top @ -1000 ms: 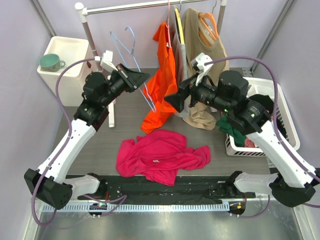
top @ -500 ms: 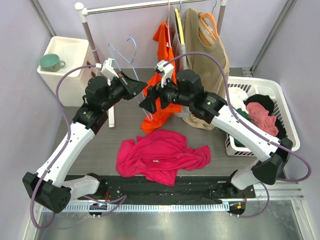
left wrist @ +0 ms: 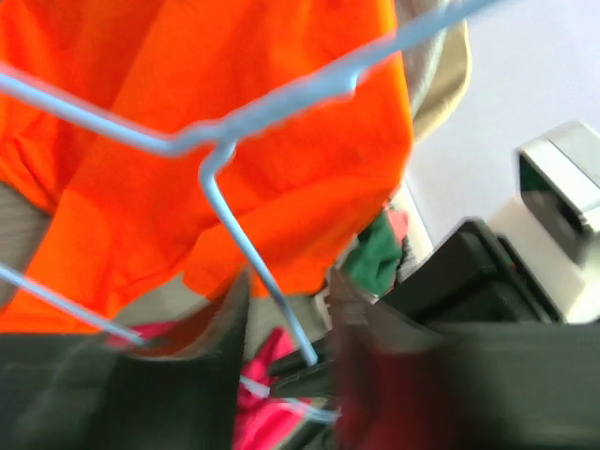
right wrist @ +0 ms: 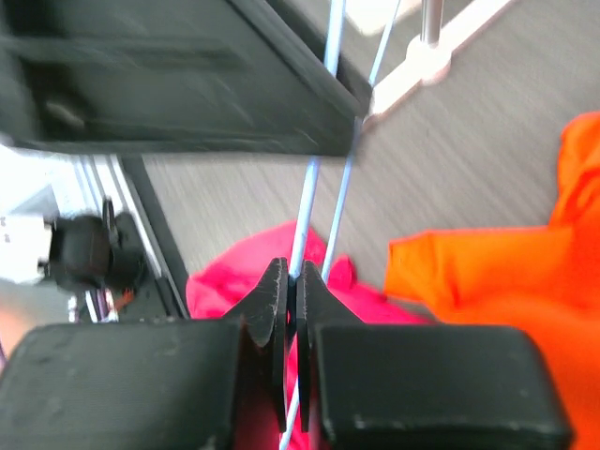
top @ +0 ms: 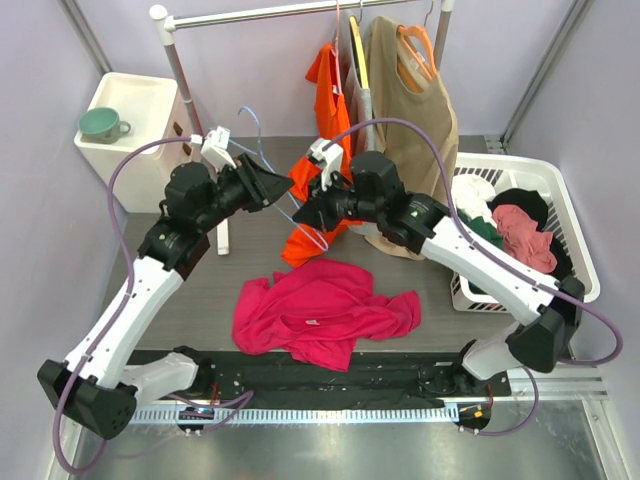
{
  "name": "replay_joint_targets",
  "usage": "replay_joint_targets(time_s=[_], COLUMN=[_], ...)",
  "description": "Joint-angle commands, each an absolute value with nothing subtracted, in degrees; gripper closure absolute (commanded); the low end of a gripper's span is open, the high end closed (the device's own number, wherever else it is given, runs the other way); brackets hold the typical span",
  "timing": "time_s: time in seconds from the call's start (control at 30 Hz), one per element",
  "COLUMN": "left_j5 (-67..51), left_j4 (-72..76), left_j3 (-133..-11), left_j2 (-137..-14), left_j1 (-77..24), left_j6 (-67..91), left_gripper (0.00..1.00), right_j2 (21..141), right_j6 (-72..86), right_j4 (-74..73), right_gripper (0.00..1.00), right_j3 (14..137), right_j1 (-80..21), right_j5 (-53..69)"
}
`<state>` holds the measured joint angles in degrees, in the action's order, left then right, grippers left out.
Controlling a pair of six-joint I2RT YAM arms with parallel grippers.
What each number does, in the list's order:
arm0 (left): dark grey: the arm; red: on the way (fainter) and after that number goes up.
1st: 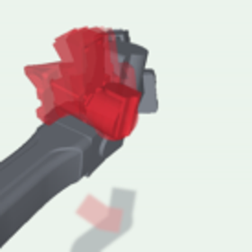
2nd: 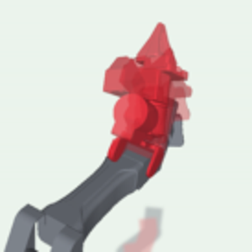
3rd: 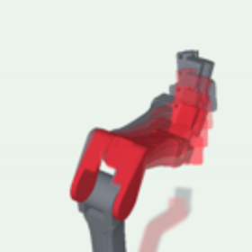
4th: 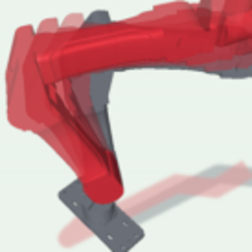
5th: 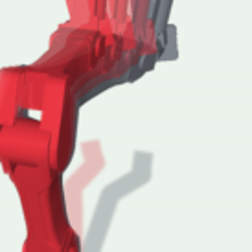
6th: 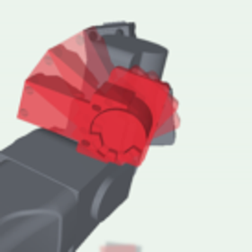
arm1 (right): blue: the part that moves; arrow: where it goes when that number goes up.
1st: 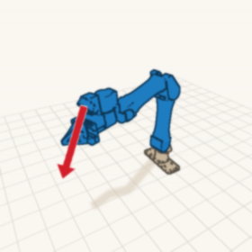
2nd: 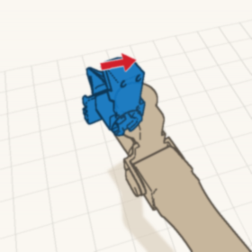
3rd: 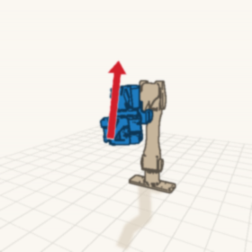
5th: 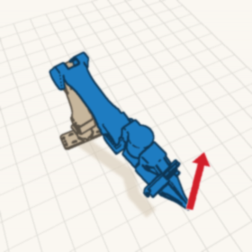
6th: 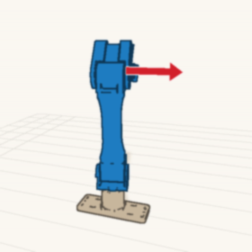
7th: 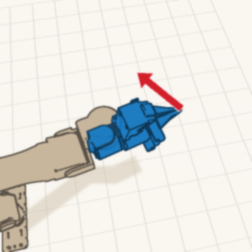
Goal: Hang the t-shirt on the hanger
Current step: Pick up the hanger from the clothesline.
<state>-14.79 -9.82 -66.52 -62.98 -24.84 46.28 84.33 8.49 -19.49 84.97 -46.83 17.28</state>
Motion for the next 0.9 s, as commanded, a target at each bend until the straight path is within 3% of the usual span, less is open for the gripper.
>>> replay_joint_targets(time_s=[0.0,0.1,0.2,0.37,0.4,0.5,0.6,0.87], left_j5=[-26.6,-36.7,-39.5,-37.9,-38.9,-41.0,-43.3,-49.8], left_j4=[-16.3,-27.8,-39.3,-52.2,-53.4,-52.0,-51.5,-56.2], left_j3=[-67.7,-69.1,-70.6,-73.7,-73.7,-70.7,-70.5,-70.5], left_j2=[-56.9,-53.6,-48.1,-44.0,-43.7,-41.5,-43.2,-50.8], left_j1=[-24.3,-24.1,-23.4,-23.4,-23.3,-23.4,-23.3,-24.1], left_j6=[34.5,18.2,1.9,-21.1,-31.0,-40.0,-44.5,-45.5], left_gripper=[0.38,0.18,0.15,0.17,0.19,0.24,0.3,0.3], right_j2=[75.5,70.9,66.1,61.2,60.3,59.7,59.2,55.4], right_j6=[5.6,3.0,-5.0,-15.5,-16.9,-23.7,-27.9,-28.8], right_j4=[-24.2,-30.2,-37.8,-50.9,-52.9,-60.5,-65.4,-63.6], right_gripper=[0.99,0.99,0.99,0.99,0.99,0.99,0.99,0.99], right_j3=[81.1,79.5,77.6,76.1,76.1,77.5,78.7,77.9], right_j1=[-43.0,-39.3,-39.0,-39.1,-39.2,-39.3,-39.8,-40.3], right_j5=[23.0,30.2,32.7,40.1,41.1,44.4,46.2,43.2])
